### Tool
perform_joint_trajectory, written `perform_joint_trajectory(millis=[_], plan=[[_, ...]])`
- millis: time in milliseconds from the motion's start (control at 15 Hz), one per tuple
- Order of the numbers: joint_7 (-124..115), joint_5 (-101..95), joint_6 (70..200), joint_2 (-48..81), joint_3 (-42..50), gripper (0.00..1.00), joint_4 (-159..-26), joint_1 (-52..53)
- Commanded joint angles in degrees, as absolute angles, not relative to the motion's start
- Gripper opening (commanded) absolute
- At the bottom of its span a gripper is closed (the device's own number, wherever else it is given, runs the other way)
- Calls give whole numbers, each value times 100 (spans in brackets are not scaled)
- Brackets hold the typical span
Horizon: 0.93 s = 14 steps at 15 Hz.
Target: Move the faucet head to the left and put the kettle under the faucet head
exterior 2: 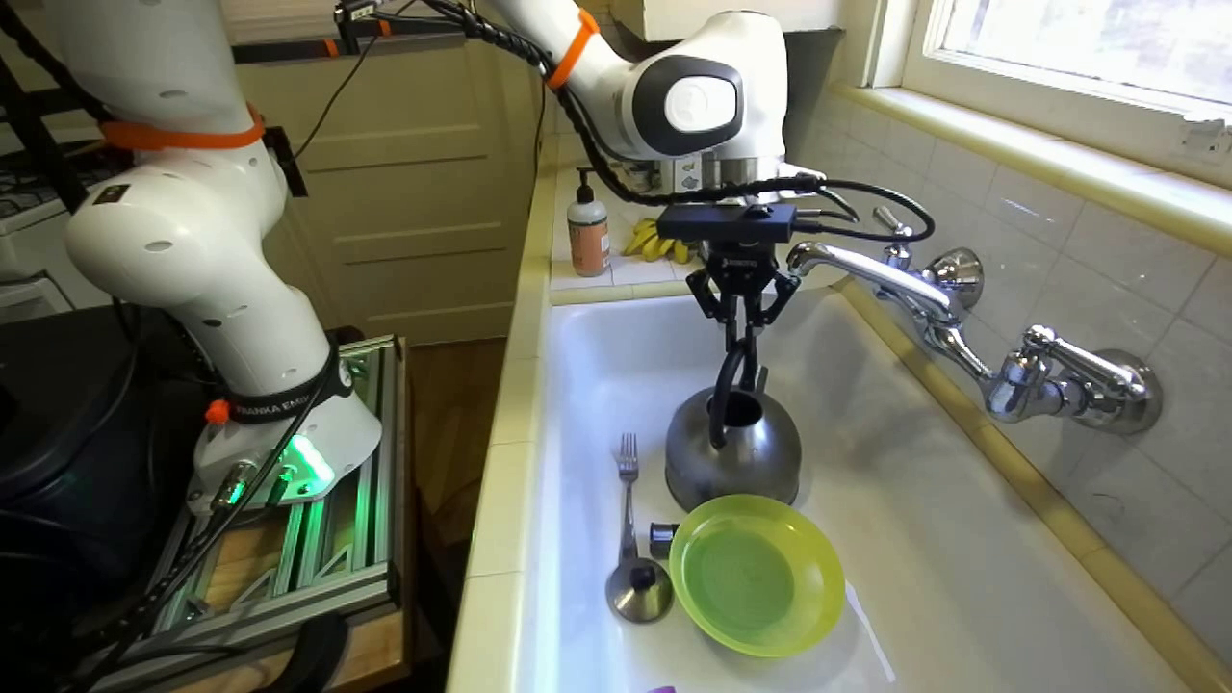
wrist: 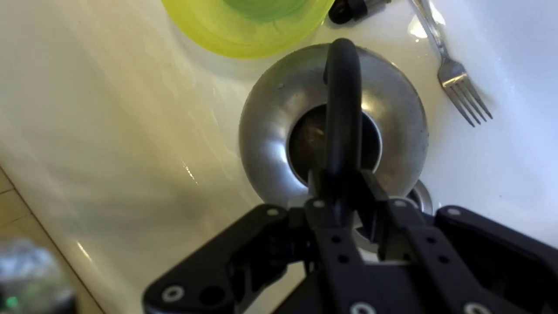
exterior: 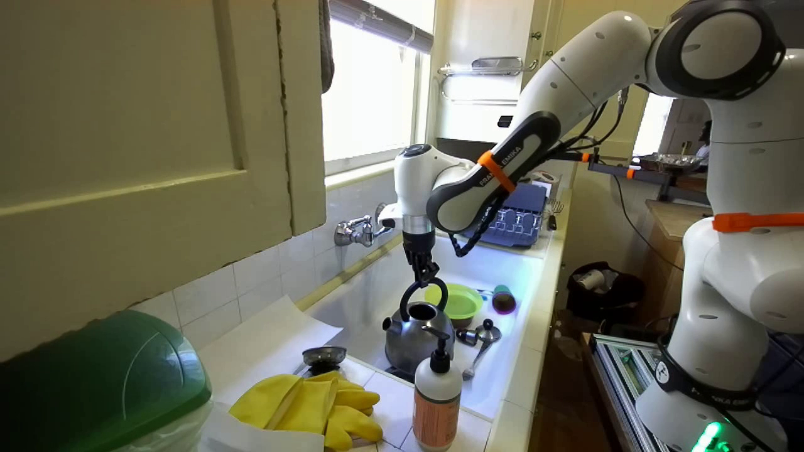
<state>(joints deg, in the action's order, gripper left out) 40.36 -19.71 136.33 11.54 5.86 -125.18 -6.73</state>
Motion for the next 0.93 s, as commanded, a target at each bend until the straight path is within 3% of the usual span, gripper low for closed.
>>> perform_joint_trajectory(millis=[0, 867], plan=[[3768, -2138, 13727, 1238, 634, 5, -12344, -714], [3374, -2228, 13848, 1414, 717, 5, -12212, -768]])
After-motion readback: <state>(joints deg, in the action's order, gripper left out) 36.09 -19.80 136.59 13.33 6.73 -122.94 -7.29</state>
